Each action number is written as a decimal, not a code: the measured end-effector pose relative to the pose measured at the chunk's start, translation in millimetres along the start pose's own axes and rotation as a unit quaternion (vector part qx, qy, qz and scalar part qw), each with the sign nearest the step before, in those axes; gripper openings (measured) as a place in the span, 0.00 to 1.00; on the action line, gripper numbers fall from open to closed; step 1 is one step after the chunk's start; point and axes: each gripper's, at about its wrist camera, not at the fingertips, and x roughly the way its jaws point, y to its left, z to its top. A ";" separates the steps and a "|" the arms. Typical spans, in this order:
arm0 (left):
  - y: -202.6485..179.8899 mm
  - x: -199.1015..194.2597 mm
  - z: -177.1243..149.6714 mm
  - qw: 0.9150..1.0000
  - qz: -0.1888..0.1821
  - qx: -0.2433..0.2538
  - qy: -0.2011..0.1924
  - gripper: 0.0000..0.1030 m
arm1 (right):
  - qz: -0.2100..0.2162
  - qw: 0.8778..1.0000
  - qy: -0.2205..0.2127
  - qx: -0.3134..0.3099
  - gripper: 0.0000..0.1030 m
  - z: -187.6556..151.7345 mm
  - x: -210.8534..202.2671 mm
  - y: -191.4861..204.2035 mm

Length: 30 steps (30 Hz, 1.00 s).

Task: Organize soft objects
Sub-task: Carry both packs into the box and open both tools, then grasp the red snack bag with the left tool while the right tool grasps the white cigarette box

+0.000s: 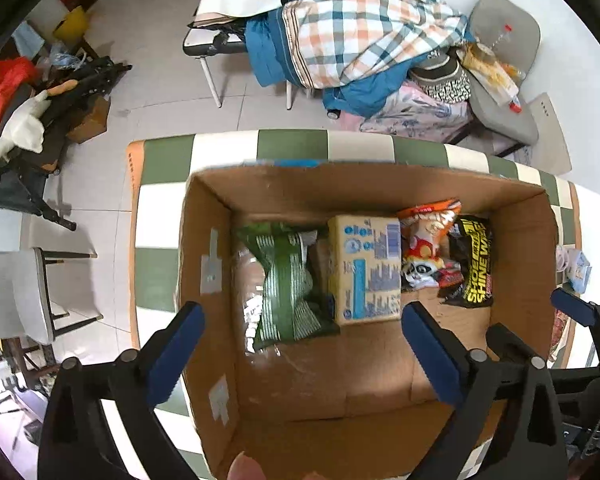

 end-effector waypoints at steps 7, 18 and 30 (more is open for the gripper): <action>0.9 -5.1 -33.0 1.000 0.004 -0.010 -0.021 0.98 | 0.002 1.000 -0.006 0.010 1.00 -32.6 -0.7 0.6; 0.2 -41.2 -90.6 0.997 0.031 -0.011 -0.073 0.98 | -0.002 0.999 -0.049 0.022 1.00 -83.3 -40.4 -4.7; -10.9 -107.1 -153.5 0.993 0.031 -0.001 -0.118 0.98 | 0.009 0.994 -0.108 0.003 1.00 -164.9 -111.9 0.6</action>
